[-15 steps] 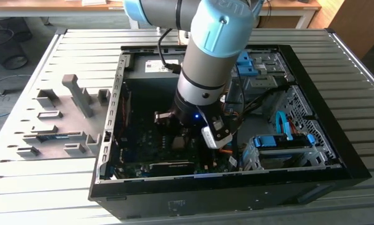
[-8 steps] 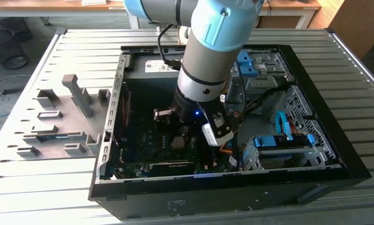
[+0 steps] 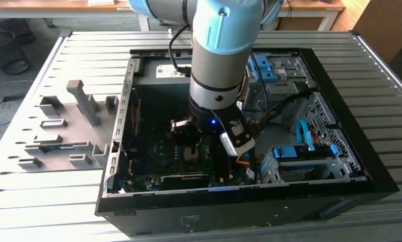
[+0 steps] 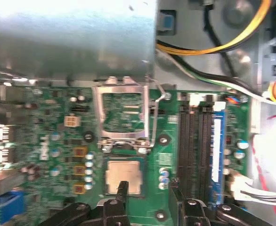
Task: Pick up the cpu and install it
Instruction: 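Place the cpu into insertion slot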
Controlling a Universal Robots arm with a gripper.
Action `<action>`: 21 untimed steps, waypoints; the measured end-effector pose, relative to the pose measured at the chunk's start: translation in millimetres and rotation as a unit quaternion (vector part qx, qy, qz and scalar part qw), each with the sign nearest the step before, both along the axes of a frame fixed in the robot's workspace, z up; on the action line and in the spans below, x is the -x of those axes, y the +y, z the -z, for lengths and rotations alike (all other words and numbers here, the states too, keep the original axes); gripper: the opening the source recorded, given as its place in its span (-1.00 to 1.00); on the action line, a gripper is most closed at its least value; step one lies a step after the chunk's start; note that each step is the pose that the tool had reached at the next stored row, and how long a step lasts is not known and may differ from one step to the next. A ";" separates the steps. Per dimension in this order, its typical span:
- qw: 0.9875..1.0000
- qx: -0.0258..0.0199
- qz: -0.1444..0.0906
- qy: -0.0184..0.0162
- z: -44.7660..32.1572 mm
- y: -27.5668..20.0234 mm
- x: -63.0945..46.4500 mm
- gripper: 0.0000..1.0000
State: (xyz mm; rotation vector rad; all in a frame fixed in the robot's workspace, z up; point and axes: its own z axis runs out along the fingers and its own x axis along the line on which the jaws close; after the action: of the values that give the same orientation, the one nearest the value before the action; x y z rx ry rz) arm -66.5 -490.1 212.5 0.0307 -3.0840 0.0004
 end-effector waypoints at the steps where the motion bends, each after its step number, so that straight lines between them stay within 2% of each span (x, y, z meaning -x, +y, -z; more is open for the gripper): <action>1: 1.000 0.000 0.000 -0.001 0.1 0.0 -0.1 -0.07; 4: 1.000 0.000 0.000 -0.003 -0.1 0.0 0.3 -0.07; 6: 1.000 0.001 0.000 -0.003 0.0 -0.1 4.9 -0.07; 10: 1.000 0.000 -0.003 -0.003 3.1 0.0 13.9 -0.07; 13: 1.000 -0.001 -0.013 -0.003 5.6 0.1 16.2 -0.07; 21: 1.000 -0.004 -0.014 -0.003 10.7 3.3 23.3 -0.07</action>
State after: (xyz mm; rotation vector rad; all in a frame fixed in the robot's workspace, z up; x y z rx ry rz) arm -89.8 -486.8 201.8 0.0731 -3.0895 -0.0095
